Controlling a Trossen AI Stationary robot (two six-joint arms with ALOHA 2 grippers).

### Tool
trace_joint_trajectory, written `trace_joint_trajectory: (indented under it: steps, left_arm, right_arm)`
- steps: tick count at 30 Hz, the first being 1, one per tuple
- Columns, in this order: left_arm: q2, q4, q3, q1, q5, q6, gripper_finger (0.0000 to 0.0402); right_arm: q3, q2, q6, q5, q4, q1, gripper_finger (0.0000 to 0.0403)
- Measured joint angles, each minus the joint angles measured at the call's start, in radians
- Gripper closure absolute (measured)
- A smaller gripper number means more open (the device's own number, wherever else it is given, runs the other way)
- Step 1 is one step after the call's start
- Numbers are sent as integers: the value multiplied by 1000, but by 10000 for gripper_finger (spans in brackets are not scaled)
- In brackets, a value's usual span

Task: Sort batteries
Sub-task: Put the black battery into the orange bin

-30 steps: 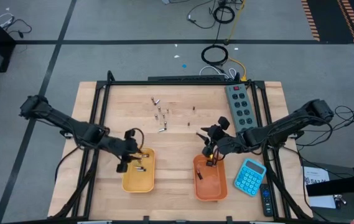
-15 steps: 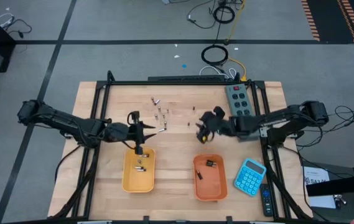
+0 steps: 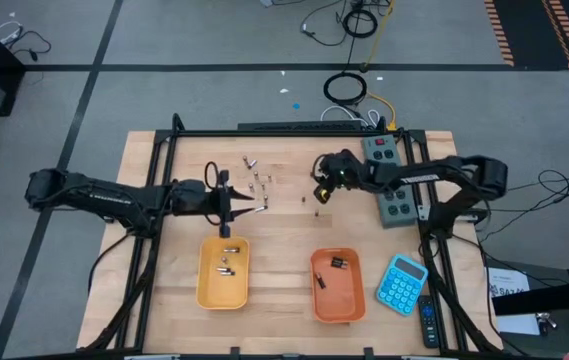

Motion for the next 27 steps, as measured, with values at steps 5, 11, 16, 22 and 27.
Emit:
trace_joint_trajectory:
  steps: [5, 11, 16, 22, 27]
  left_arm:
    - [0, 49, -34, 47, 52, 0, 267]
    - [0, 52, -51, 81, 93, -1, 267]
    - [0, 46, -51, 86, 110, -1, 267]
    - [0, 46, -51, 86, 122, -1, 267]
    - [0, 42, -51, 86, 122, 0, 267]
  right_arm:
    - [55, 112, -46, 3, 60, -26, 273]
    - [138, 201, -97, 44, 63, -32, 273]
    - [143, 224, -104, 89, 51, -36, 273]
    - [143, 248, -96, 81, 22, -37, 273]
    - [143, 271, -70, 54, 12, -37, 273]
